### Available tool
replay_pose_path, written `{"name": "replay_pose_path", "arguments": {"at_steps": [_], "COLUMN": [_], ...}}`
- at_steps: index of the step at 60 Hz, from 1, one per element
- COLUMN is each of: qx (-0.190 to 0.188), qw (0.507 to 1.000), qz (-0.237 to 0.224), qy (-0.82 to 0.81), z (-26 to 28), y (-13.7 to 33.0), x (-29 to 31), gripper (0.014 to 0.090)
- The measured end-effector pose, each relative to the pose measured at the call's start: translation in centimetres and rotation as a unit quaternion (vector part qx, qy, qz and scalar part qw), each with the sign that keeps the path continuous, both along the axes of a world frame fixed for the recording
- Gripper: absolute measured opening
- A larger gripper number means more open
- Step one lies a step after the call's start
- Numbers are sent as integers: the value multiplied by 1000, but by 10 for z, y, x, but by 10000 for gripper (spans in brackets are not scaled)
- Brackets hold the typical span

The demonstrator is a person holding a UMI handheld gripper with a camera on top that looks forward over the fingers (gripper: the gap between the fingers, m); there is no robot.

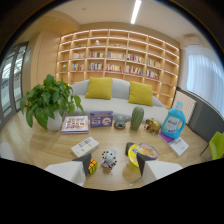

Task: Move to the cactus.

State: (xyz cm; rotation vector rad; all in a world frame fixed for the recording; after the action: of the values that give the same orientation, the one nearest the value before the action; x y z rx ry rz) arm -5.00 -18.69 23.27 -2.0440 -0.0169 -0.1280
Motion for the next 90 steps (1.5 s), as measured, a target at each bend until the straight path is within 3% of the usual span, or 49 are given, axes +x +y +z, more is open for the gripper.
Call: {"name": "replay_pose_path", "arguments": {"at_steps": [14,27,43,65,76,90], "qx": [-12,-22,-15,-23,-35,-46], "qw": [1000,998,998,999,999,998], "qz": [-11,-50,-57,-32,-28,-25], "qy": [-2,-17,-23,7,24,31], "z": [2,-3,1,-43,-80,-109], "y": [-25,-7,97,263,311,337], "x": [54,129,190,209,216,217], "gripper": [860,861,861,858,857,856]}}
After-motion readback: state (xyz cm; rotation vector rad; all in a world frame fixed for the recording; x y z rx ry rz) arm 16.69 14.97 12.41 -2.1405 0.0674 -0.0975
